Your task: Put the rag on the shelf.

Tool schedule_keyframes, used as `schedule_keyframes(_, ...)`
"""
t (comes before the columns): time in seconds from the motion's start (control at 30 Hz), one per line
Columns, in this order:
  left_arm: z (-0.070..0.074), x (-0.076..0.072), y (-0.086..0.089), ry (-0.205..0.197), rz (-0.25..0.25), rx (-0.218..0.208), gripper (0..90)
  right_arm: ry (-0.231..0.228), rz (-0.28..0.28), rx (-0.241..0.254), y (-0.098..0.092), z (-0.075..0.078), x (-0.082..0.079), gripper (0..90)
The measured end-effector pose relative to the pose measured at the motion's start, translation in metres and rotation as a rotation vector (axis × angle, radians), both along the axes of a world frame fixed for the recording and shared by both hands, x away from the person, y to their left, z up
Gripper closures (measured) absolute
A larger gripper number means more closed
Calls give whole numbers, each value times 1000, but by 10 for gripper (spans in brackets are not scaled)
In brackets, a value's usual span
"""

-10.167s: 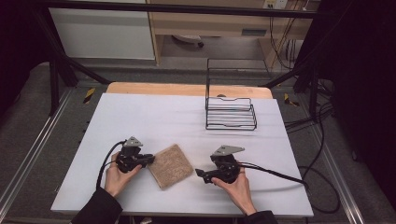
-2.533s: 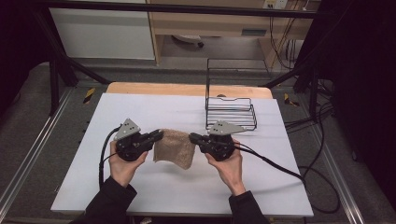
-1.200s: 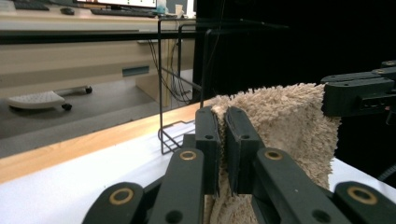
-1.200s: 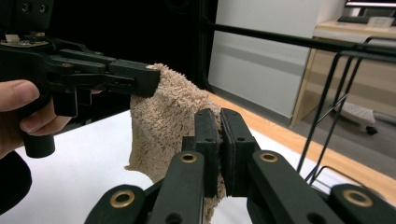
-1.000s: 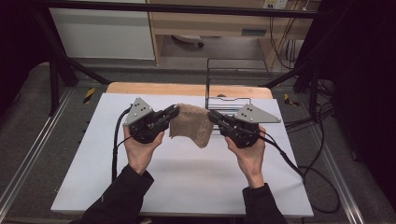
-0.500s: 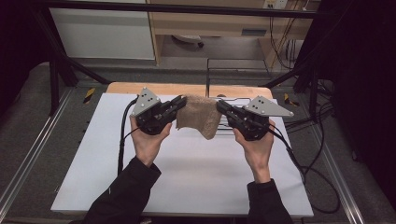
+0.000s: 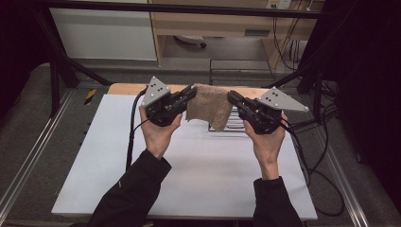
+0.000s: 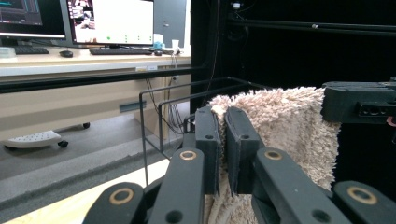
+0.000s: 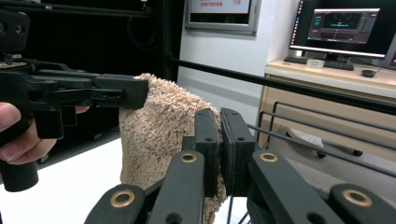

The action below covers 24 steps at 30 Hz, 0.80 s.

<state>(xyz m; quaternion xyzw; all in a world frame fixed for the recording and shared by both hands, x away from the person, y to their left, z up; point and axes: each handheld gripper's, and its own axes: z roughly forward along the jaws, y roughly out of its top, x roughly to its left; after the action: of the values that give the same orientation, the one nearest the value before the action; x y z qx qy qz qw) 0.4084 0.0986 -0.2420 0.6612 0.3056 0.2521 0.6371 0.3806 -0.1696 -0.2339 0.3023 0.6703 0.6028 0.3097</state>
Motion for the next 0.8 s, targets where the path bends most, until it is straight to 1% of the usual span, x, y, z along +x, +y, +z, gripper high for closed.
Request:
schedule_keyframes(0.17,8,4,-7,-11,-3,2,845,-14,-15,8,-6,7,3,865)
schedule_keyframes(0.3,15,6,-14,-22,-4,-9,845,-23,-27,18,-12,14,5,865)
schedule_keyframes(0.33,17,7,-15,-24,-6,-3,845,-27,-30,18,-13,16,5,865)
schedule_keyframes(0.43,23,9,-20,-31,-10,-13,845,-38,-39,16,-17,22,7,865)
schedule_keyframes(0.57,28,12,-26,-41,-11,-14,844,-48,-54,18,-22,29,9,865)
schedule_keyframes(0.63,31,13,-29,-45,-12,-8,844,-55,-60,17,-24,32,10,865)
schedule_keyframes(0.8,38,17,-36,-50,-17,-19,845,-69,-75,21,-30,37,12,865)
